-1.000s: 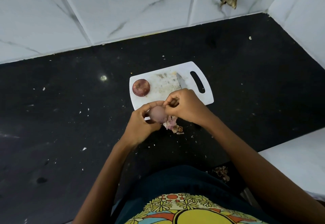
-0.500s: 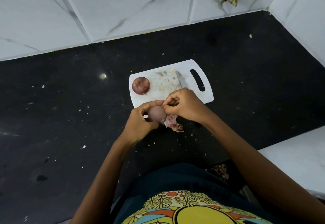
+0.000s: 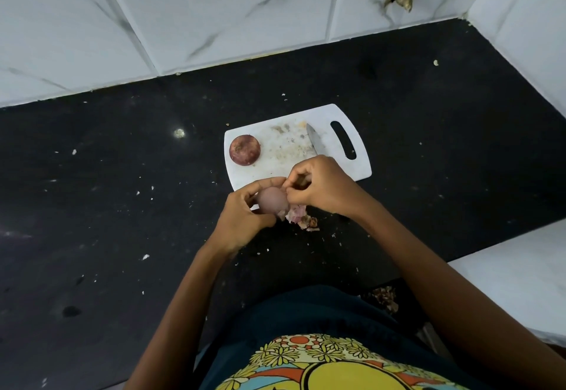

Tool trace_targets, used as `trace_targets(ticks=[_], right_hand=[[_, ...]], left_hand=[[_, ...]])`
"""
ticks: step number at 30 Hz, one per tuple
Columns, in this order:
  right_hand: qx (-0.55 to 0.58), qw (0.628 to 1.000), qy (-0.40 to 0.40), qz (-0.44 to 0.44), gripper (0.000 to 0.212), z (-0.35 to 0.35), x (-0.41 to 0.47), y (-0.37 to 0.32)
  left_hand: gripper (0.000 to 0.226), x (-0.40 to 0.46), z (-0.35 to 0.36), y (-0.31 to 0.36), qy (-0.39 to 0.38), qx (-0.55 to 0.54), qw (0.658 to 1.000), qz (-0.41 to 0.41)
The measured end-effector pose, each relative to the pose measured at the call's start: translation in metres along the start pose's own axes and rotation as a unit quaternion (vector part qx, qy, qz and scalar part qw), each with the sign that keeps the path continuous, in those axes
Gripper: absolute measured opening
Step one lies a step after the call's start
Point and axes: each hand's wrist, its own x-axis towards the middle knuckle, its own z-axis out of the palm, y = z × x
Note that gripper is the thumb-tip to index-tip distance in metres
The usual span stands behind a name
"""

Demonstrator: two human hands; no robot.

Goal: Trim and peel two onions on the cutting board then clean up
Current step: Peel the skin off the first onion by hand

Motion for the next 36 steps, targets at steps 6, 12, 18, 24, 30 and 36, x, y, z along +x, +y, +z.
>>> trace_targets(ticks=[6, 12, 18, 24, 30, 36], right_hand=[[0.011, 1.000, -0.005, -0.005, 0.011, 0.000, -0.001, 0.002], [-0.039, 0.999, 0.030, -0.010, 0.026, 0.007, -0.001, -0.006], [-0.004, 1.000, 0.015, -0.017, 0.004, 0.002, 0.000, 0.000], [0.027, 0.999, 0.025, -0.033, 0.018, 0.004, -0.003, 0.006], [-0.074, 0.988, 0.106, -0.087, 0.008, 0.022, 0.004, 0.014], [-0.037, 0.993, 0.095, -0.061, 0.003, 0.023, 0.006, 0.015]], left_hand=[[0.069, 0.000, 0.000, -0.001, 0.007, 0.011, 1.000, 0.009], [0.069, -0.001, 0.004, 0.004, 0.009, 0.011, 1.000, 0.016], [0.069, -0.001, 0.002, 0.001, 0.003, 0.005, 1.000, 0.003], [0.065, 0.000, 0.001, 0.000, 0.020, -0.003, 1.000, 0.000], [0.061, -0.001, 0.007, 0.005, 0.048, 0.006, 0.999, 0.003], [0.060, -0.002, 0.005, 0.012, 0.046, -0.002, 0.999, 0.006]])
